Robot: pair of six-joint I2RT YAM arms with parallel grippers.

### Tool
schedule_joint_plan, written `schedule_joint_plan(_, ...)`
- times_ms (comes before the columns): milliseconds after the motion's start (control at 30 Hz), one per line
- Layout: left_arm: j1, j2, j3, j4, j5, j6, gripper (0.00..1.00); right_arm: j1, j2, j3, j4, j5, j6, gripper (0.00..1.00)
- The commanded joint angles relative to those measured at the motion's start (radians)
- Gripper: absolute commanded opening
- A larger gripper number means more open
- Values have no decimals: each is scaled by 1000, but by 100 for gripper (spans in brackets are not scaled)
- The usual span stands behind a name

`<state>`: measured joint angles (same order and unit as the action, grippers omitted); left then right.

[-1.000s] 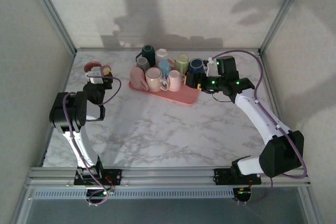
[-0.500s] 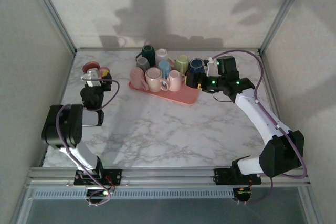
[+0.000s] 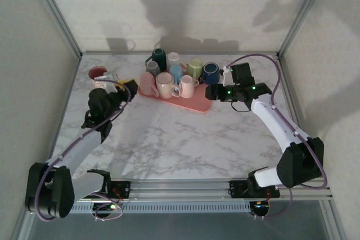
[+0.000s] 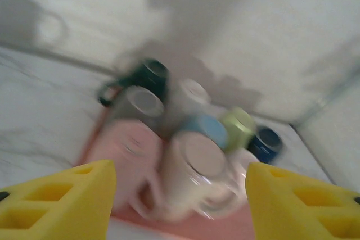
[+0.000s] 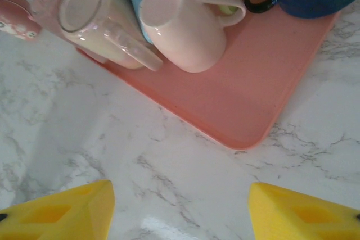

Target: Turn the mug right side up

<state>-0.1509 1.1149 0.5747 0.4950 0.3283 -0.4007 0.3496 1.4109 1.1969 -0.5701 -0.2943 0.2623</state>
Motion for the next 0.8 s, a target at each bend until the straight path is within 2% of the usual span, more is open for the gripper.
schedule_joint_plan(0,-52,-54,-21,-134,81,-79,62,12,58,24,-9,6,-99,63)
schedule_joint_plan(167,-68,-80,-32,-203,145,-141,62,42,139,62,27,-89,-257,62)
schedule_joint_plan(300,-70,-75,-9,-290,180,-156,61,84,209,94,79,-79,-323,61)
schedule_joint_plan(367,-69,-76,20,-368,168,-138,60,107,246,113,116,-79,-343,61)
schedule_joint_plan(500,-63,-81,62,-536,60,-147,59,151,338,198,133,-85,-364,61)
schedule_joint_plan(767,-41,-76,26,-608,98,-155,58,211,491,355,123,-48,-355,58)
